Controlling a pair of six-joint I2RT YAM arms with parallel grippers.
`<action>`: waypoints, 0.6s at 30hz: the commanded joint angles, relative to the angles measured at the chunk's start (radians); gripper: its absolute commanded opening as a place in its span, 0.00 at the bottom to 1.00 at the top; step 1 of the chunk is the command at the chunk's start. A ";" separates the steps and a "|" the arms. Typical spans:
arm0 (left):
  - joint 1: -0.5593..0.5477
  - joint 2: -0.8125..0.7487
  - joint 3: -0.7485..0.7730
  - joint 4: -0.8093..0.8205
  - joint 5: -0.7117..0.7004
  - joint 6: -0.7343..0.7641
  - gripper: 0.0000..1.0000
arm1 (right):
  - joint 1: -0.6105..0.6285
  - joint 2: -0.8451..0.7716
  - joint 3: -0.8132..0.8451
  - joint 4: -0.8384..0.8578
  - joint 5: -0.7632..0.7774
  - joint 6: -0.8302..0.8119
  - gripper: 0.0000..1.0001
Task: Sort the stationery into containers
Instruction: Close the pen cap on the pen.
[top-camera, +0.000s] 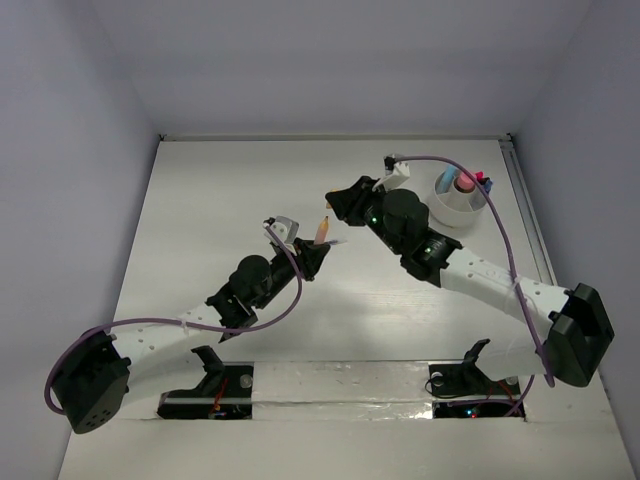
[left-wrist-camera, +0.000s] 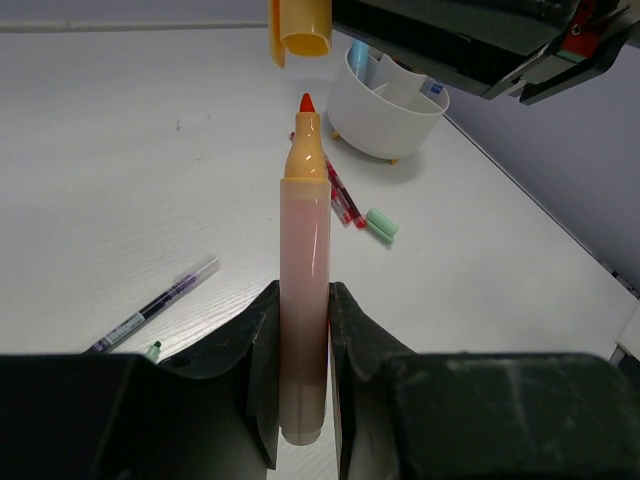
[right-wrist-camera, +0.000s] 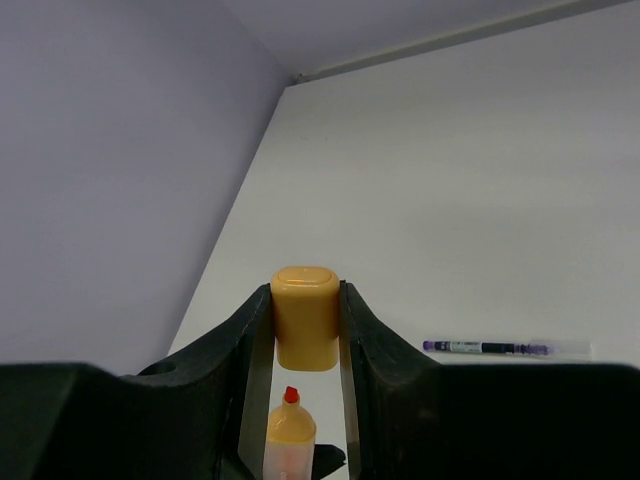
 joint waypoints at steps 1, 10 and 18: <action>-0.004 -0.004 0.006 0.051 -0.023 0.019 0.00 | 0.006 0.008 0.040 0.060 -0.021 0.011 0.00; -0.004 -0.004 0.011 0.042 -0.040 0.024 0.00 | 0.024 0.022 0.034 0.058 -0.038 0.020 0.00; 0.005 -0.012 0.009 0.031 -0.055 0.027 0.00 | 0.054 0.043 0.046 0.046 -0.049 0.024 0.00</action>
